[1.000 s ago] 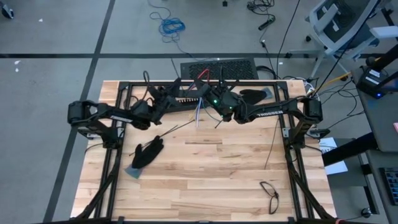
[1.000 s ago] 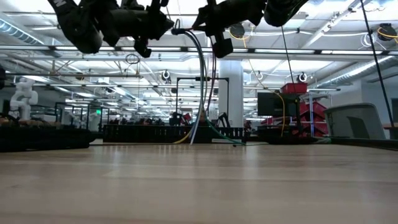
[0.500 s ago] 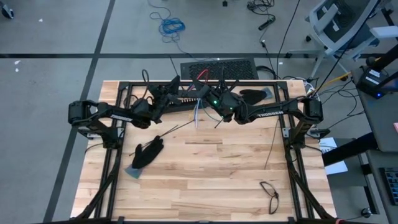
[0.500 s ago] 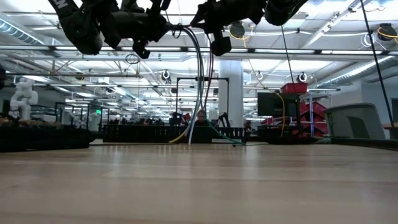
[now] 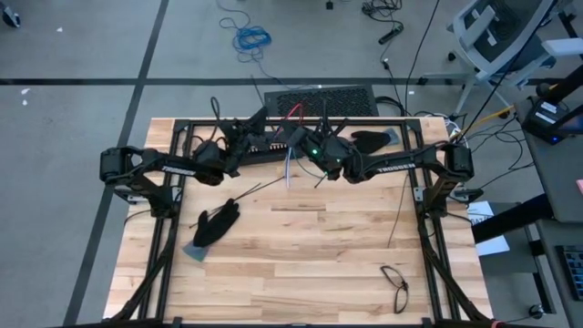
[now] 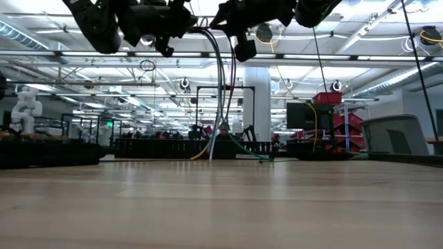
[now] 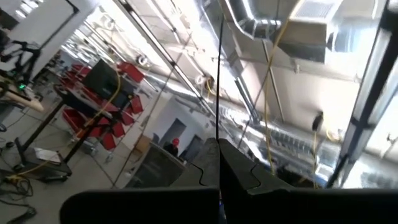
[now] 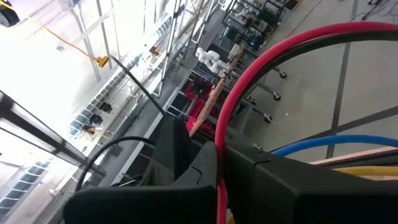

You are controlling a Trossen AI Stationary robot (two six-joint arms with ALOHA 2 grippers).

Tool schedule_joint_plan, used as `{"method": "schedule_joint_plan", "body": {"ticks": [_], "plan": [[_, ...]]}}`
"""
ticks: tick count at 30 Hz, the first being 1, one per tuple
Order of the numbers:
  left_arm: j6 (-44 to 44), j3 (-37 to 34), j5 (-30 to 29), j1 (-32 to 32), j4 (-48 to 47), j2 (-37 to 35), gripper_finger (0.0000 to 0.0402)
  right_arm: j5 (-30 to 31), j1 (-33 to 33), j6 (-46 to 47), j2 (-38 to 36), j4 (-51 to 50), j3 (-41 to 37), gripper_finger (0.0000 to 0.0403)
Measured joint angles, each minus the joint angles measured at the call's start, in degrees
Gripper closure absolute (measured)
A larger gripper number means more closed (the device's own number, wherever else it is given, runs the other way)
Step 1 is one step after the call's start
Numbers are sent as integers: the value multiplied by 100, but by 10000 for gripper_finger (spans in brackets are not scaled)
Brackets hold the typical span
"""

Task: Ziptie cables
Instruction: Wrap the cable wires using a zip tie

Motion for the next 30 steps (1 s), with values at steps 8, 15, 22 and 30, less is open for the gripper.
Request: {"method": "schedule_joint_plan", "body": {"ticks": [8, 15, 22, 30], "plan": [[-5, 98, 126, 0, -165, 2, 401, -2, 0, -3, -2, -1, 0, 403], [-36, 98, 12, 6, -149, 2, 401, -4, 100, -8, -2, -7, 0, 403], [-118, 98, -49, 5, -147, 2, 401, -122, 107, 11, -2, -79, 0, 403], [-331, 98, -93, 7, -147, 2, 401, -141, 107, 47, -2, -189, 0, 403]]}}
